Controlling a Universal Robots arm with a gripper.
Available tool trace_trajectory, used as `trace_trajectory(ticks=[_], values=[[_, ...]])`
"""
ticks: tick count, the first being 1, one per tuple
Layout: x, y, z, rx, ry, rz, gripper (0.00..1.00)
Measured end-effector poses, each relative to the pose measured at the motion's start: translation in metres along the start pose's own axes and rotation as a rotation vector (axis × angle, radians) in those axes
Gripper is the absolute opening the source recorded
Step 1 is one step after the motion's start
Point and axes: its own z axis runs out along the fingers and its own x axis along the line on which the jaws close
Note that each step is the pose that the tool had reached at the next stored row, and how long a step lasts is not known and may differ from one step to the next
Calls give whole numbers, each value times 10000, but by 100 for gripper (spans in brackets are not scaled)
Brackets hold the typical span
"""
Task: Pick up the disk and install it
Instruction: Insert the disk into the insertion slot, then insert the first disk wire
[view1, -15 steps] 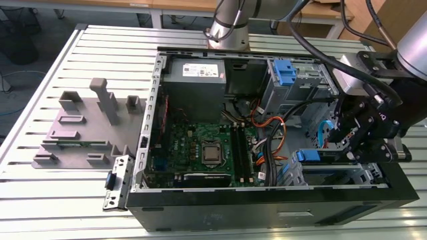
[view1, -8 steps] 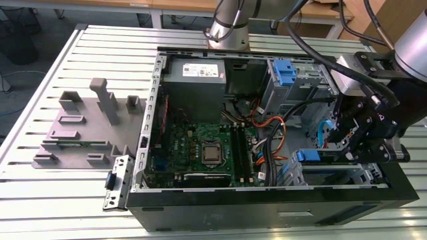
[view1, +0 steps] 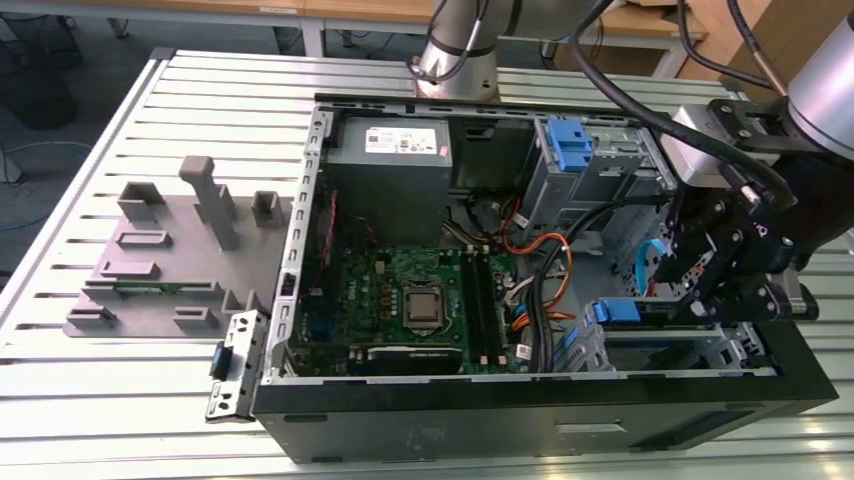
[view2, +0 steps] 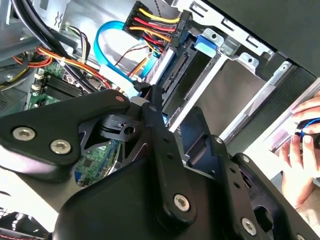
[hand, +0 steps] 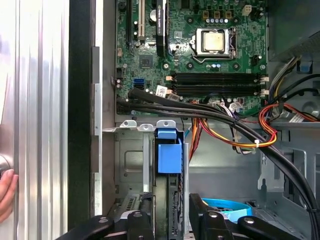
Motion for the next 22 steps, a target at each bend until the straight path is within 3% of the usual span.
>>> trace_trajectory(ticks=[14, 22], values=[[-16, 1, -34, 0, 1, 1, 42], [-16, 3, -146, 0, 0, 1, 42]])
